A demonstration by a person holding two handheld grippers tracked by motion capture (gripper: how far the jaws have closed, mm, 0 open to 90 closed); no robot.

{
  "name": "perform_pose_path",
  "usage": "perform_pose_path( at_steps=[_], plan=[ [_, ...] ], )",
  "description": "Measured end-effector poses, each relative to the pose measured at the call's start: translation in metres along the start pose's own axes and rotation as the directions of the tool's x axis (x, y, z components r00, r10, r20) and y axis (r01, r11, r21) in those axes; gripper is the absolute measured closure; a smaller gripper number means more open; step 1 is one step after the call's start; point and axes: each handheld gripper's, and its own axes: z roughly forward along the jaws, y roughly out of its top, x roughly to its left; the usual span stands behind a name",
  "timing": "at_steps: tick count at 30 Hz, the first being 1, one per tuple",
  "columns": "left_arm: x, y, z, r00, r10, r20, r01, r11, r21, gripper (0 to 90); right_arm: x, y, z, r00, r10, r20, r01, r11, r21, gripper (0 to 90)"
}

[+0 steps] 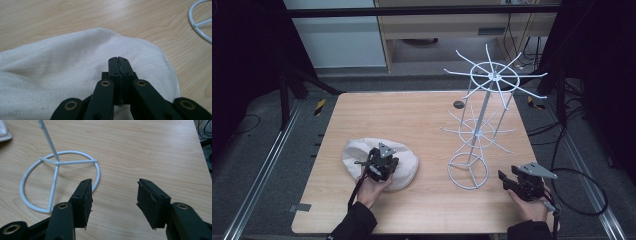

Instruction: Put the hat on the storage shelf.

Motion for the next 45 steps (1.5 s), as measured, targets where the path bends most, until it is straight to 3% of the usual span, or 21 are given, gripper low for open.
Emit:
perform_pose_path(
  at_steps=[18,21,24,28,31,33,35,36,37,42,45],
  plan=[
    [0.006,-0.05,-0.054,0.9977,0.033,0.06,-0.033,0.9995,-0.001,90.0,0.0,-0.001,0.0,1.0,-0.003,0.001,0.003,1.0,0.001,45.6],
    [0.008,-0.055,-0.064,0.9966,0.02,0.079,-0.018,0.9995,-0.024,90.0,0.0,-0.001,0.0,1.0,-0.004,0.001,0.004,1.0,0.003,45.6],
    [0.011,-0.054,-0.079,0.9951,0.002,0.099,0.006,0.9967,-0.081,90.0,0.001,-0.001,-0.001,1.0,-0.002,0.0,0.002,1.0,0.002,45.6],
    [0.022,-0.049,-0.103,0.9978,-0.024,0.062,0.034,0.986,-0.163,90.0,0.0,-0.001,-0.001,1.0,-0.002,0.001,0.002,1.0,0.001,45.6],
    [0.039,-0.051,-0.111,0.9982,-0.06,-0.005,0.058,0.9806,-0.187,90.0,0.0,-0.001,-0.001,1.0,0.001,0.001,-0.001,1.0,0.001,45.6],
    [0.052,-0.055,-0.111,0.9941,-0.094,-0.054,0.082,0.979,-0.187,90.0,0.0,-0.001,-0.001,1.0,0.0,0.001,0.0,1.0,0.001,45.7],
    [0.069,-0.062,-0.108,0.9856,-0.134,-0.103,0.114,0.9775,-0.177,90.0,0.0,-0.001,-0.001,1.0,-0.001,0.002,0.001,1.0,0.0,45.7],
    [0.08,-0.068,-0.105,0.9773,-0.159,-0.14,0.136,0.9775,-0.161,90.0,0.0,-0.001,0.0,1.0,0.0,0.0,0.0,1.0,0.001,45.7],
    [0.08,-0.068,-0.105,0.9773,-0.159,-0.14,0.136,0.9775,-0.161,90.0,0.0,-0.001,0.0,1.0,0.0,0.0,0.0,1.0,0.001,45.7],
    [0.108,-0.08,-0.087,0.9523,-0.226,-0.205,0.209,0.9726,-0.103,90.0,0.0,-0.001,0.001,1.0,-0.006,0.002,0.006,1.0,0.004,45.8],
    [0.119,-0.082,-0.073,0.9432,-0.254,-0.214,0.244,0.967,-0.072,90.0,0.001,-0.001,0.001,1.0,-0.009,0.003,0.009,1.0,0.005,45.8]
  ],
)
